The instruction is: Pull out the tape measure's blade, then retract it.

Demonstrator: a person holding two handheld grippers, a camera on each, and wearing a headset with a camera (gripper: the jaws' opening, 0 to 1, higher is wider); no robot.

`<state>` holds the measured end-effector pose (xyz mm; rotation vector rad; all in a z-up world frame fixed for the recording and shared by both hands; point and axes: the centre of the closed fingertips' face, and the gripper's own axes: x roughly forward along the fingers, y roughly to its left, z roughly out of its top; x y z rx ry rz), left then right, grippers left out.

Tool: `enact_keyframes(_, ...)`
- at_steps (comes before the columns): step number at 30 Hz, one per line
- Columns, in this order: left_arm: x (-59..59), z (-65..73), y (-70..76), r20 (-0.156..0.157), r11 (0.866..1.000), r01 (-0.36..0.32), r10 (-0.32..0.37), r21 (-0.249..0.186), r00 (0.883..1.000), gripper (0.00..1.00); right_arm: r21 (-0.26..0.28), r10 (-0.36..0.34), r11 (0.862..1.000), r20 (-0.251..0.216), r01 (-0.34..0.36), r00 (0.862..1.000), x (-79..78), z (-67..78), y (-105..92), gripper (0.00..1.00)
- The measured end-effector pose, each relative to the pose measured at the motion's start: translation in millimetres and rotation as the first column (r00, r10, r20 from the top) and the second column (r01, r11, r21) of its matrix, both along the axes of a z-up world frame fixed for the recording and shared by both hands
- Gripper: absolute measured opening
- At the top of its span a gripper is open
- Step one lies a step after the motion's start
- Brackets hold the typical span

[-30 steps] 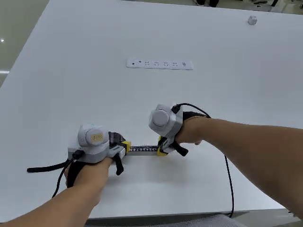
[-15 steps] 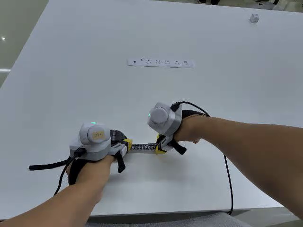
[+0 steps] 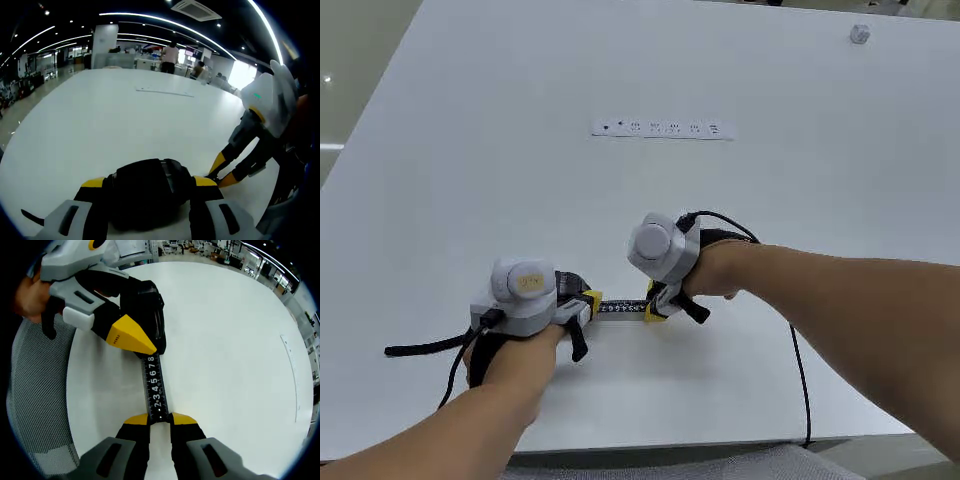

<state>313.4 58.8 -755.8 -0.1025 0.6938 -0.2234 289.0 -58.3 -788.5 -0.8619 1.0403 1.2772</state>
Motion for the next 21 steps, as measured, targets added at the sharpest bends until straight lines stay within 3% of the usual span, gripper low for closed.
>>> enact_keyframes(16, -0.6, 0.7, 1.1, 0.000, 1.000, -0.003, 0.003, -0.011, 1.000, 0.62, 0.016, 0.022, 1.000, 0.011, -0.022, 1.000, -0.7, -1.1, 10.6, 0.15)
enact_keyframes(21, -1.0, 1.1, 1.3, 0.001, 1.000, 0.000, 0.000, -0.016, 1.000, 0.61, 0.035, -0.013, 0.999, -0.005, 0.013, 1.000, 0.8, -0.9, 13.4, 0.15)
